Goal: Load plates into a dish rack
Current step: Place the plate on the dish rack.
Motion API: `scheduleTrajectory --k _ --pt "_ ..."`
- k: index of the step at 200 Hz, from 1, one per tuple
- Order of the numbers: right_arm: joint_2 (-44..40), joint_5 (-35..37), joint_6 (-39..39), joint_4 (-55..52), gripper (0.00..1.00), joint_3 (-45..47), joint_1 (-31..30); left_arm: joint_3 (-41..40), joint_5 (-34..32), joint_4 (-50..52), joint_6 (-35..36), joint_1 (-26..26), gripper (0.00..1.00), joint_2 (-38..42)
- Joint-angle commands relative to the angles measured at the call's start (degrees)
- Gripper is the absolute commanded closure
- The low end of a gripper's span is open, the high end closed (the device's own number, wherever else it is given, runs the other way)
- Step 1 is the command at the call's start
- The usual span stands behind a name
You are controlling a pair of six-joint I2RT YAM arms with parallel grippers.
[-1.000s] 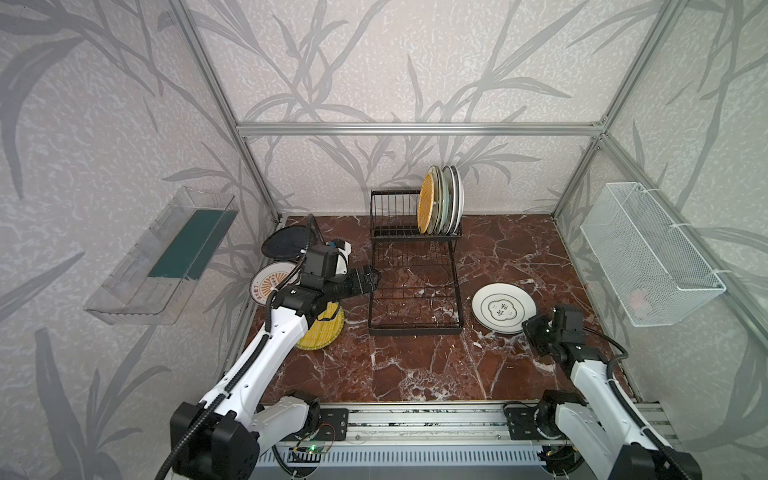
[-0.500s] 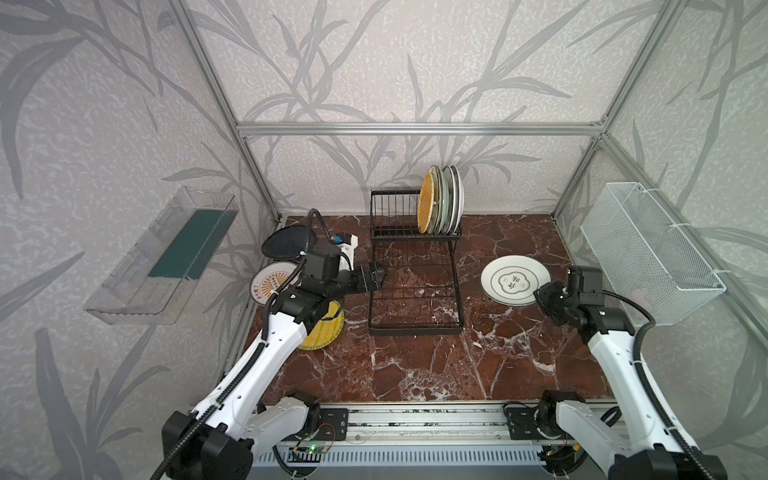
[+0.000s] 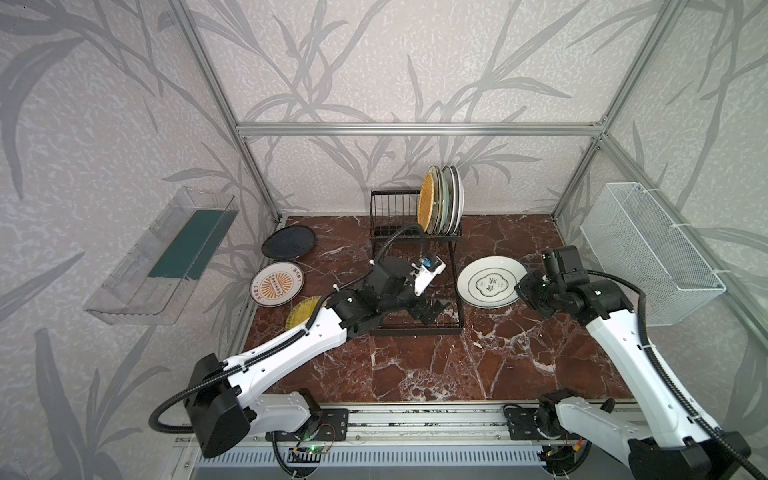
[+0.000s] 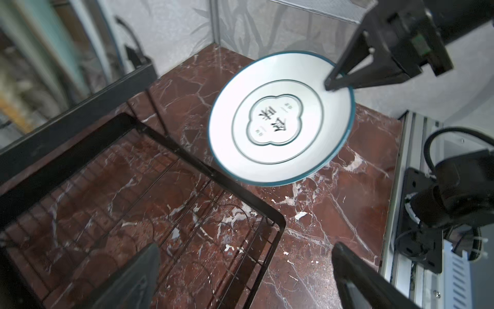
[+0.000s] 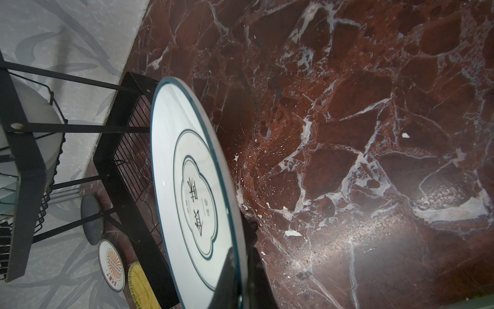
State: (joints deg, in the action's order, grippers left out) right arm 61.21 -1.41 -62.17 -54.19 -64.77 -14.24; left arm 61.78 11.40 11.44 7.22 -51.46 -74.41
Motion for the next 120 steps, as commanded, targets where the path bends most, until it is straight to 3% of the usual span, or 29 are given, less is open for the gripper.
scheduleTrajectory --k 1,30,79,120 --pt "0.5 -0.5 -3.0 -0.1 1.0 -1.9 -2.7 2.6 -2.8 -1.5 15.6 -4.8 0.04 -2.2" --pt "0.7 -0.1 -4.4 0.3 1.0 -2.3 -5.6 5.4 -5.3 -1.4 20.2 -9.1 0.12 -7.6" --pt "0.1 -0.5 -5.4 0.3 1.0 -2.4 -7.4 7.9 -9.4 -4.3 21.1 -11.3 0.3 -14.5" --pt "-0.5 -1.1 -5.9 0.6 1.0 -1.9 -7.5 8.0 -12.9 -7.3 21.6 -12.0 0.51 -17.1"
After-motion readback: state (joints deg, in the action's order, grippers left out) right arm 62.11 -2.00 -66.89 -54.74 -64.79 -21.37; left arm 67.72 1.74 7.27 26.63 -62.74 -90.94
